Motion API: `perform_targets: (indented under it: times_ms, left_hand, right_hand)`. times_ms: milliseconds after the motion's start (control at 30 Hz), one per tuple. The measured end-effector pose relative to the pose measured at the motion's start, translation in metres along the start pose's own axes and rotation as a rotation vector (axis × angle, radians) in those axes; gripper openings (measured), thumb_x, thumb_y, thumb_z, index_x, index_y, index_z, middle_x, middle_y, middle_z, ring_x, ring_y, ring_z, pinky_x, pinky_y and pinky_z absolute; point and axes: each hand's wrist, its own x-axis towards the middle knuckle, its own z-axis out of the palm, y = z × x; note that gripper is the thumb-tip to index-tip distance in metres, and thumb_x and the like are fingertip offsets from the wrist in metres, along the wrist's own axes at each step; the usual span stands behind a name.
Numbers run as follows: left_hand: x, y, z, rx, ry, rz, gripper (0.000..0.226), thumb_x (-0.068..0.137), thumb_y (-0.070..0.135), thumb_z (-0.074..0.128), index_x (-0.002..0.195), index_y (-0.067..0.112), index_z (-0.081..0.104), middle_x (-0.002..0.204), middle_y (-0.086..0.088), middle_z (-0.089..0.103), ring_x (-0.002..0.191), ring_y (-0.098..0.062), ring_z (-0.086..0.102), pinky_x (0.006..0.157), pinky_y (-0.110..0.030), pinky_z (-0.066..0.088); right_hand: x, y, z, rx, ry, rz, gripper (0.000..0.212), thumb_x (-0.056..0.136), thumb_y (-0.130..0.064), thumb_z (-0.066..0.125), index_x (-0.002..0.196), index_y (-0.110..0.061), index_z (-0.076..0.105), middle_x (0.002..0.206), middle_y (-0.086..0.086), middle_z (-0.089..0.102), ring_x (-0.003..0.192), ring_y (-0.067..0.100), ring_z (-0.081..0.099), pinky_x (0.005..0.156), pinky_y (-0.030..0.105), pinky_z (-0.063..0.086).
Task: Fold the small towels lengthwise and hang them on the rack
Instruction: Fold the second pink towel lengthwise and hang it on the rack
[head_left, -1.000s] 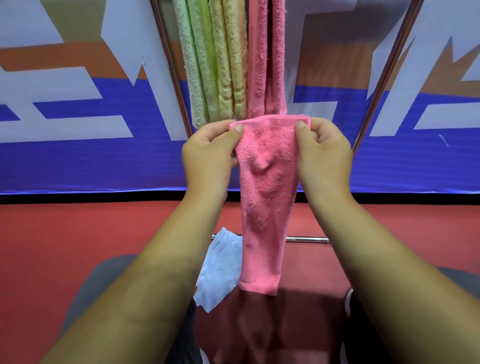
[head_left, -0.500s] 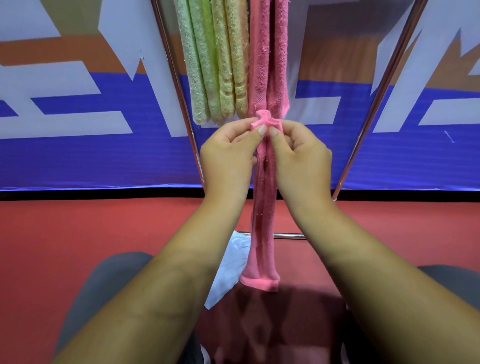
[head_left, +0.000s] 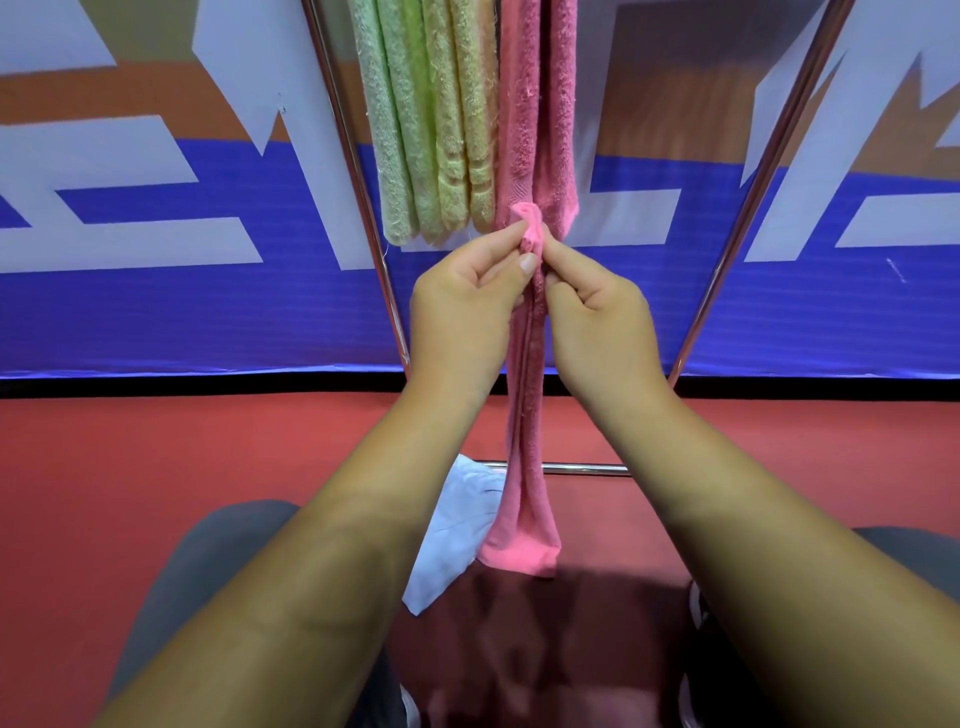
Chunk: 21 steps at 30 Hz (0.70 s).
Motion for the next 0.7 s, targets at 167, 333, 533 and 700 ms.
perform_targets:
  times_ms: [167,333,533,700]
  left_hand:
    - [0.002,-0.001,0.000,-0.043,-0.002,-0.018,0.041,0.094,0.009,0.080,0.134,0.009,0.074,0.119,-0.005,0.081,0.117,-0.017,0.075,0.108,-0.047,0.058]
    - [0.003,0.002,0.002,-0.008,0.052,-0.007,0.034,0.094,0.012,0.080,0.128,0.011,0.078,0.108,0.000,0.083,0.097,-0.008,0.077,0.094,-0.038,0.064]
    - [0.008,0.003,-0.002,0.006,0.018,0.002,0.028,0.099,0.012,0.074,0.127,0.011,0.079,0.110,0.001,0.083,0.094,-0.010,0.075,0.080,-0.029,0.063]
    - [0.016,0.013,-0.010,-0.060,-0.092,0.031,0.025,0.102,0.006,0.068,0.126,0.005,0.077,0.111,-0.012,0.082,0.097,-0.018,0.076,0.092,-0.042,0.064]
  right_hand:
    - [0.004,0.002,-0.003,0.098,-0.069,0.022,0.066,0.094,0.000,0.045,0.150,-0.028,0.066,0.150,-0.014,0.066,0.143,-0.001,0.056,0.123,0.033,0.045]
    - [0.007,0.005,-0.004,0.172,-0.062,0.080,0.063,0.086,-0.011,0.053,0.145,-0.028,0.070,0.146,-0.009,0.069,0.142,0.007,0.060,0.123,0.037,0.046]
    - [0.006,0.007,-0.005,0.196,-0.047,0.092,0.051,0.099,-0.007,0.060,0.141,-0.034,0.072,0.133,-0.015,0.076,0.129,0.009,0.070,0.114,0.039,0.055]
    - [0.013,0.007,-0.014,0.309,0.013,0.073,0.044,0.105,-0.009,0.067,0.146,-0.025,0.067,0.133,-0.010,0.076,0.126,0.001,0.068,0.096,0.016,0.055]
